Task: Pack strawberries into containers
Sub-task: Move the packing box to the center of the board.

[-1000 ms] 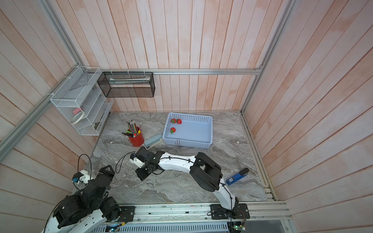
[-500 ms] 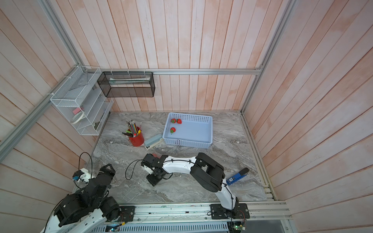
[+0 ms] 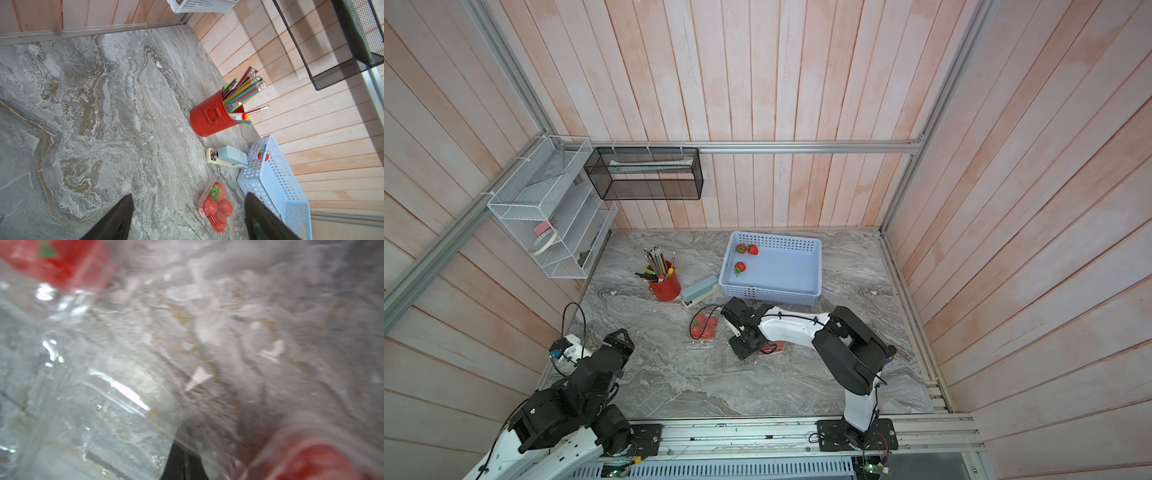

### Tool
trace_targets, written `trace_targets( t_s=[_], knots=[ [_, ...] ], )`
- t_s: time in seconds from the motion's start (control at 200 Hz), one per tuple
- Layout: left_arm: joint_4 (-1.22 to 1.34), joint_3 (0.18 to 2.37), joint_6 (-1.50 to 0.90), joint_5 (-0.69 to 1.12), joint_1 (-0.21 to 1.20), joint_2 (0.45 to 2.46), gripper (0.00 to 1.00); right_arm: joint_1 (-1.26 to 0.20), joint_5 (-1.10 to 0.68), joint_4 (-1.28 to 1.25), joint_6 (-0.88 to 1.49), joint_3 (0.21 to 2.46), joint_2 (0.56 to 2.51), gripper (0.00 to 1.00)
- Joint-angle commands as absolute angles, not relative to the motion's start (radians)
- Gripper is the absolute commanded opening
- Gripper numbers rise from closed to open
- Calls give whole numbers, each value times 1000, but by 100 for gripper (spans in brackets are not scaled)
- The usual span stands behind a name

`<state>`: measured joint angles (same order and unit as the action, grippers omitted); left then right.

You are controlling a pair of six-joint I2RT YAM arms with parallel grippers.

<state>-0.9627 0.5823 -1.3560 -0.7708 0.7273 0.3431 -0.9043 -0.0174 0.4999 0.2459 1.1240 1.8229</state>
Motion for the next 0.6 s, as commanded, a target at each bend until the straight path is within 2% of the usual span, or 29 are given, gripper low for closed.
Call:
trace_targets(
  t_s=[0.0, 0.31, 0.595],
  knots=[
    [-861, 556, -1289, -737, 724, 363, 87, -855, 32, 484, 218, 1097, 1798, 3],
    [-683, 539, -1178, -674, 724, 470, 89, -775, 5, 439, 229, 1048, 1775, 3],
    [-455, 561, -1062, -606, 719, 675, 92, -776, -155, 381, 299, 1077, 1706, 5]
  ],
)
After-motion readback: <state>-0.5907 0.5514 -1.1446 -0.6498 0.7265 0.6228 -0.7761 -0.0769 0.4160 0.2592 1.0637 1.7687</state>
